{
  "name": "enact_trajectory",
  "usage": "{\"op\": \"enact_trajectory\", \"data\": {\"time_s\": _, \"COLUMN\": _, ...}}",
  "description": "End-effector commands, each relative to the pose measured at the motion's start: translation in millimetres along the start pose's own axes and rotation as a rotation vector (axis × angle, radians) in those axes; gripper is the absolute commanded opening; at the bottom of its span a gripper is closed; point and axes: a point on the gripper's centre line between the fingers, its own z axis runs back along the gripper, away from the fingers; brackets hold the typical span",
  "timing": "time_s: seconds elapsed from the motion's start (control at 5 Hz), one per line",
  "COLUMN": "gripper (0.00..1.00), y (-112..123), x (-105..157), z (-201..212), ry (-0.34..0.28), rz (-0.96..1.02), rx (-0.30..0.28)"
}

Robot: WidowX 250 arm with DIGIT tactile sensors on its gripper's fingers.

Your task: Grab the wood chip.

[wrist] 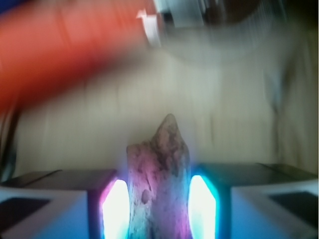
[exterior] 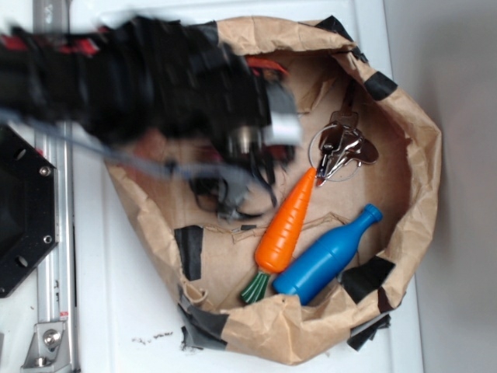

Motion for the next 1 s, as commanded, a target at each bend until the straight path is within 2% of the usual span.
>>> {"op": "enact_trajectory", "data": {"time_s": 0.0, "gripper": 0.0, "y": 20, "x": 1, "z": 116, "ry": -0.134, "rz": 0.192, "rx": 0.0}}
{"op": "enact_trajectory", "data": {"time_s": 0.2, "gripper": 0.0, "y": 2, "x": 13, "z": 163, "ry": -0.099, "rz": 0.192, "rx": 0.039}}
{"op": "enact_trajectory", "data": {"time_s": 0.4, "gripper": 0.0, "y": -22, "x": 21, "z": 157, "ry": -0.08, "rz": 0.177, "rx": 0.137}}
{"op": "enact_trajectory", "data": {"time_s": 0.6, "gripper": 0.0, "y": -39, "x": 28, "z": 151, "ry": -0.074, "rz": 0.147, "rx": 0.169}}
{"op": "enact_trajectory", "data": {"time_s": 0.8, "gripper": 0.0, "y": -50, "x": 30, "z": 137, "ry": -0.026, "rz": 0.119, "rx": 0.172}}
